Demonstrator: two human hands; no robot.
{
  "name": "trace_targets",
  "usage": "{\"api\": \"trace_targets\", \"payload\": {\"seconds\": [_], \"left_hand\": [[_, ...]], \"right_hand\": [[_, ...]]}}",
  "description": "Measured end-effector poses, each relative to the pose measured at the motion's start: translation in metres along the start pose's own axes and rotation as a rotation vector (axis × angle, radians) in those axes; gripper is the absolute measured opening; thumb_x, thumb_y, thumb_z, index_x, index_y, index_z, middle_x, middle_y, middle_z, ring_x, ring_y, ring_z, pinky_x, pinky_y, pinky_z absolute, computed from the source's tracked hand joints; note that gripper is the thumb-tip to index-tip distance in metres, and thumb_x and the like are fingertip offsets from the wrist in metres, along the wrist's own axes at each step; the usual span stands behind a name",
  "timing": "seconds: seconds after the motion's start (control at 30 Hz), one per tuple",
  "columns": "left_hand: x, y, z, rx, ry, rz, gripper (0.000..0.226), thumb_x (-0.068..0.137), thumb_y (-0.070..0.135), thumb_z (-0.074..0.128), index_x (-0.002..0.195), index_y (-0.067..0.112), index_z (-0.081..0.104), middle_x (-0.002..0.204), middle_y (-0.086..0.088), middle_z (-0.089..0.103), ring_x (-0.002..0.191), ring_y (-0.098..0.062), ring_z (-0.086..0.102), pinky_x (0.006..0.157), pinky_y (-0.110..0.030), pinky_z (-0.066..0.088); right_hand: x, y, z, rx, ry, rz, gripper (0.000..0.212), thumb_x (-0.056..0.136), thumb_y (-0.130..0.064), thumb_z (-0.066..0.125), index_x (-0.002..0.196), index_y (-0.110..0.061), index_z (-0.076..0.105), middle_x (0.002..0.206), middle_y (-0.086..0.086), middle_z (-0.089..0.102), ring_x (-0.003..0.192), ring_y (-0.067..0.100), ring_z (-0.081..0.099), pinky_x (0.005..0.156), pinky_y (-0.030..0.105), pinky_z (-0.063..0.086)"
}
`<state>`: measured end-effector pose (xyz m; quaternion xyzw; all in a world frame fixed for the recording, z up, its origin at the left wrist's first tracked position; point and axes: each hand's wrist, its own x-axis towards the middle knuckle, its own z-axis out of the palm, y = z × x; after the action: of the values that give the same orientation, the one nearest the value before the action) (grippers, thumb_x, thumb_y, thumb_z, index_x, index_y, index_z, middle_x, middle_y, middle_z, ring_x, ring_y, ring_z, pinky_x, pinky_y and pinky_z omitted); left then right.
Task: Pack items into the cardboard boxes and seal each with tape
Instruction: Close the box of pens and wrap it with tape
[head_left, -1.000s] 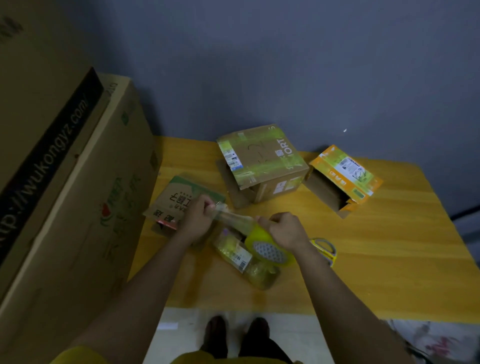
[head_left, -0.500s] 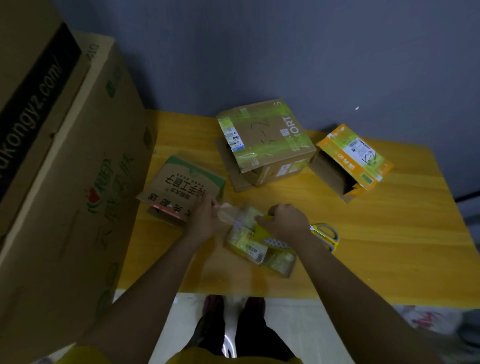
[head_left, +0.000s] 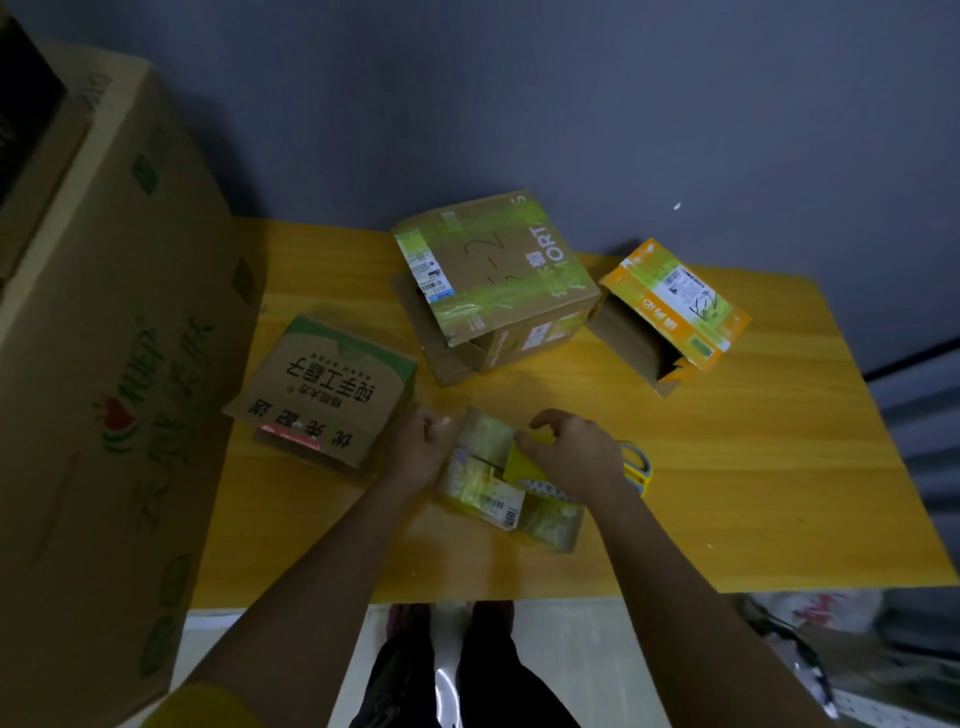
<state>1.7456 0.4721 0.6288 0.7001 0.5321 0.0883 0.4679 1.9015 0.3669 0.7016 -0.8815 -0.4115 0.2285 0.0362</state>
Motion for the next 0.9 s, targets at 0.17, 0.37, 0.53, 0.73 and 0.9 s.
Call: {"api": "trace_targets", "payload": {"seconds": [0.17, 0.37, 0.53, 0.73, 0.9], "left_hand": [[0.003, -0.009, 0.012, -0.025, -0.014, -0.112, 0.022, 0.099, 0.010, 0.041, 0.078, 0.016, 0.040, 0.076, -0.002, 0.042, 0.078, -0.023, 0.044, 0.059, -0.032, 0.030], [0.009, -0.013, 0.018, -0.027, -0.036, -0.143, 0.010, 0.101, 0.014, 0.039, 0.095, 0.009, 0.043, 0.089, -0.007, 0.047, 0.082, -0.023, 0.045, 0.064, -0.030, 0.032], [0.013, -0.020, 0.022, -0.062, -0.025, -0.165, 0.008, 0.101, 0.011, 0.039, 0.097, 0.008, 0.045, 0.085, -0.004, 0.047, 0.085, -0.022, 0.045, 0.069, -0.030, 0.034], [0.014, -0.026, 0.021, -0.063, -0.017, -0.125, 0.008, 0.101, 0.013, 0.041, 0.095, 0.009, 0.044, 0.085, -0.002, 0.047, 0.085, -0.020, 0.046, 0.061, -0.029, 0.030], [0.015, -0.032, 0.026, -0.041, -0.030, -0.106, 0.011, 0.101, 0.015, 0.044, 0.100, 0.006, 0.050, 0.095, -0.007, 0.050, 0.089, -0.022, 0.048, 0.066, -0.026, 0.029]], "right_hand": [[-0.002, -0.002, 0.008, 0.034, 0.044, -0.014, 0.035, 0.089, -0.057, 0.054, 0.106, -0.029, 0.066, 0.054, -0.008, 0.043, 0.049, 0.011, 0.042, 0.044, 0.023, 0.026], [0.000, -0.004, 0.011, 0.030, 0.035, 0.007, 0.035, 0.088, -0.059, 0.054, 0.107, -0.031, 0.066, 0.073, 0.000, 0.060, 0.075, 0.024, 0.061, 0.054, 0.026, 0.036], [0.002, -0.012, 0.007, 0.006, 0.013, -0.003, 0.036, 0.091, -0.055, 0.052, 0.111, -0.029, 0.065, 0.074, -0.001, 0.056, 0.065, 0.019, 0.050, 0.049, 0.025, 0.033], [-0.004, -0.016, 0.004, 0.010, 0.016, -0.010, 0.034, 0.092, -0.052, 0.052, 0.111, -0.028, 0.066, 0.080, 0.002, 0.061, 0.071, 0.021, 0.055, 0.049, 0.025, 0.030], [-0.004, -0.020, 0.005, 0.013, 0.023, -0.010, 0.034, 0.092, -0.052, 0.052, 0.110, -0.028, 0.067, 0.091, 0.004, 0.068, 0.086, 0.023, 0.063, 0.057, 0.027, 0.033]]}}
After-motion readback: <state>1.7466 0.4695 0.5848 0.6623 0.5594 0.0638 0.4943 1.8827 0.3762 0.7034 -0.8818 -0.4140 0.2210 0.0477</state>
